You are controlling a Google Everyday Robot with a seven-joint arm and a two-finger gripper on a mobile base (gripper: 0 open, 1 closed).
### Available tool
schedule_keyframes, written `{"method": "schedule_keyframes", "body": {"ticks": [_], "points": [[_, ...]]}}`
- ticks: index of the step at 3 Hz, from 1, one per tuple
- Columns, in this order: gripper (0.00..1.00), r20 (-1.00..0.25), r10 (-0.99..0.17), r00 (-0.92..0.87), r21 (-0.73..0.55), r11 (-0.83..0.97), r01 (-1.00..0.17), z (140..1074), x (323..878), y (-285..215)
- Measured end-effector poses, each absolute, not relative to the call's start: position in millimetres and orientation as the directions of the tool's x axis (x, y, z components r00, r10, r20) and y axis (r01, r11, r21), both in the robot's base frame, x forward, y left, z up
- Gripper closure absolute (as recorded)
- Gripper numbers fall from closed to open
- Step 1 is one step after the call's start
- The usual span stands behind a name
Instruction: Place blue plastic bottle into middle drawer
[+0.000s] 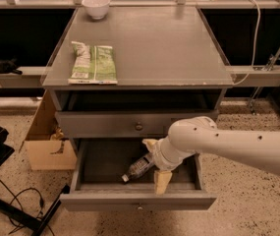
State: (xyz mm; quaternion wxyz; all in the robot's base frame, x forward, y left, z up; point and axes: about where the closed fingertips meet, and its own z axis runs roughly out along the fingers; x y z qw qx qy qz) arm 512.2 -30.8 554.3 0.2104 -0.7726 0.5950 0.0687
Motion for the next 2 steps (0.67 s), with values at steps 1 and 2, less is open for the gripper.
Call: {"method": "schedule_keyframes", "body": {"ticks": [1,2], "points": [[0.00,-0.318,-0.883,0.344,-0.281,-0.259,-0.924,619,486,-56],[0.00,-0.219,-0.900,0.378,-0.291,-0.309,-0.905,682,478,-85]]}}
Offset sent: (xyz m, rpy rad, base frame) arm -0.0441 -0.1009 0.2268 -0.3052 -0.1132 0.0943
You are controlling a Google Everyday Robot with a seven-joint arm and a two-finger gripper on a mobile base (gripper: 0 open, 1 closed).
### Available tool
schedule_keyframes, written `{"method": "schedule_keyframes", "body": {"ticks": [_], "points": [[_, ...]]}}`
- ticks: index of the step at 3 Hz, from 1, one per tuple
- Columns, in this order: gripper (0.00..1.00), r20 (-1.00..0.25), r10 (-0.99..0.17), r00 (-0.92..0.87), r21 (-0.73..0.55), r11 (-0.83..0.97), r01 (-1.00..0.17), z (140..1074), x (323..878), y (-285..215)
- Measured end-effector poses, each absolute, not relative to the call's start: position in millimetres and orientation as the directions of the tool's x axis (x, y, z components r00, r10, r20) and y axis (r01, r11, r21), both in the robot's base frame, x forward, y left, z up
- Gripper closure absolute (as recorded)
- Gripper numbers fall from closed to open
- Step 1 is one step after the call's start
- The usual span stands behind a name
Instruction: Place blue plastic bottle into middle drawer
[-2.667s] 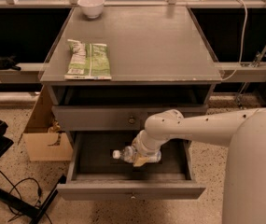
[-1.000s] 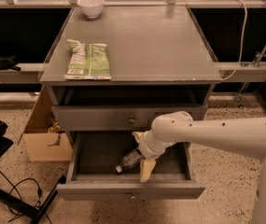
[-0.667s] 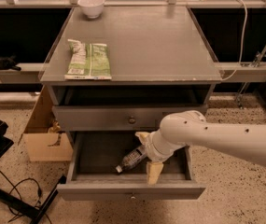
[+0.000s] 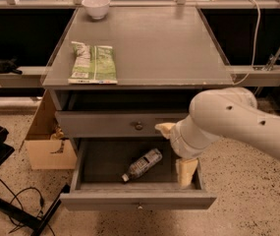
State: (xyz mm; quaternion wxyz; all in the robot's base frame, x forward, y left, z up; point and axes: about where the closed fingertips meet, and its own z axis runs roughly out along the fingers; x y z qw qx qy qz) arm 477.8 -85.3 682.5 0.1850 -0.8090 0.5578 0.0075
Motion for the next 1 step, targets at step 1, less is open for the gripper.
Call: {"method": "schedule_keyframes", "body": {"ticks": [1], "points": [[0.00,-0.123,-0.921,0.370,-0.270,-0.327,-0.906,729.4,485.9,-114.1]]}}
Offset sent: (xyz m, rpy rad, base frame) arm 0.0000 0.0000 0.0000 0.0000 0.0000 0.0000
